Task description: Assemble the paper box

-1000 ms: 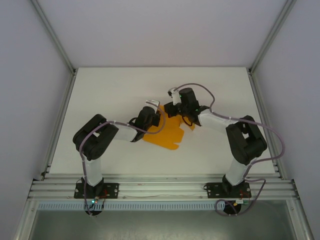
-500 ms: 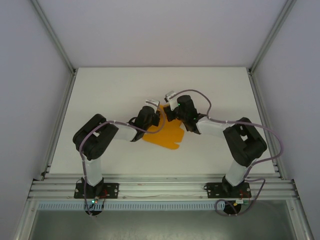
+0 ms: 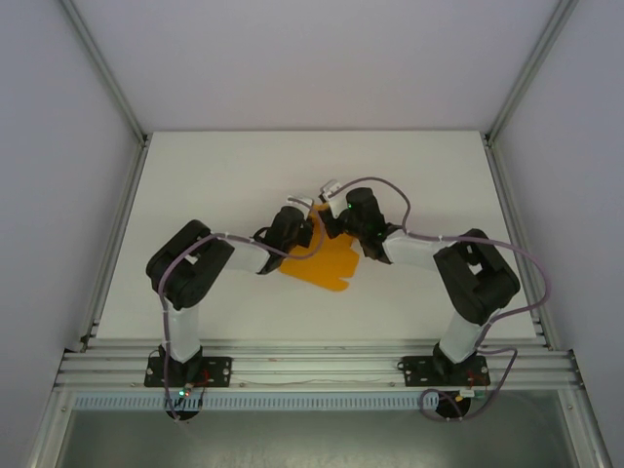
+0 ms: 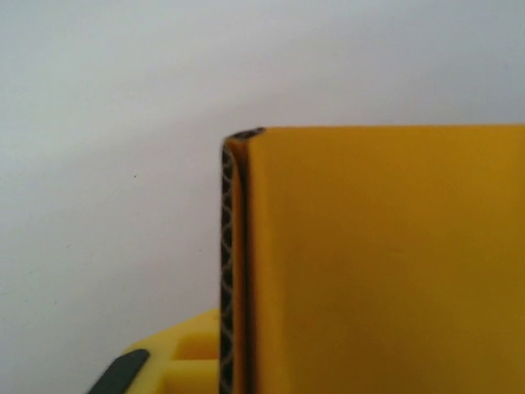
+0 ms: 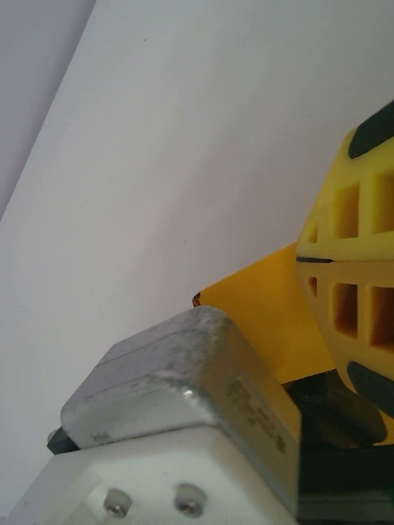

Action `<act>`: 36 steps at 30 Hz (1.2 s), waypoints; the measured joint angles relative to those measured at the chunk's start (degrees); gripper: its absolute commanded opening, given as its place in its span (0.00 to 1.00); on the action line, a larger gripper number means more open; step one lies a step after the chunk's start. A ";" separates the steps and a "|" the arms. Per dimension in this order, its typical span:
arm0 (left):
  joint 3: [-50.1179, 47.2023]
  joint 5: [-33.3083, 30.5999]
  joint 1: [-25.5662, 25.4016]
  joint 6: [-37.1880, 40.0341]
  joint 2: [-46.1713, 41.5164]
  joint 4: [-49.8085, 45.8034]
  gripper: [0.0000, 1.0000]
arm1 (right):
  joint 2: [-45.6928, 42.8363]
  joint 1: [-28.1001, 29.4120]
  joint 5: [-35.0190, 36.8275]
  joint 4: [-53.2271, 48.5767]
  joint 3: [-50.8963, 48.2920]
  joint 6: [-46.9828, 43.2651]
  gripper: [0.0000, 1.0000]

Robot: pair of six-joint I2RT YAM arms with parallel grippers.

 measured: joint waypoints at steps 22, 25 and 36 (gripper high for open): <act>2.51 -4.31 -0.85 -4.85 -6.86 -7.23 0.00 | -35.26 -17.44 14.45 -19.61 -5.22 24.79 0.75; 2.54 -4.39 -0.76 -5.75 -8.35 -8.68 0.00 | -34.71 -22.86 10.80 -22.75 -6.62 25.05 0.75; 4.57 -3.89 -0.74 -7.82 -11.56 -16.65 0.00 | -18.80 -24.02 -23.56 -30.64 -2.16 11.61 0.60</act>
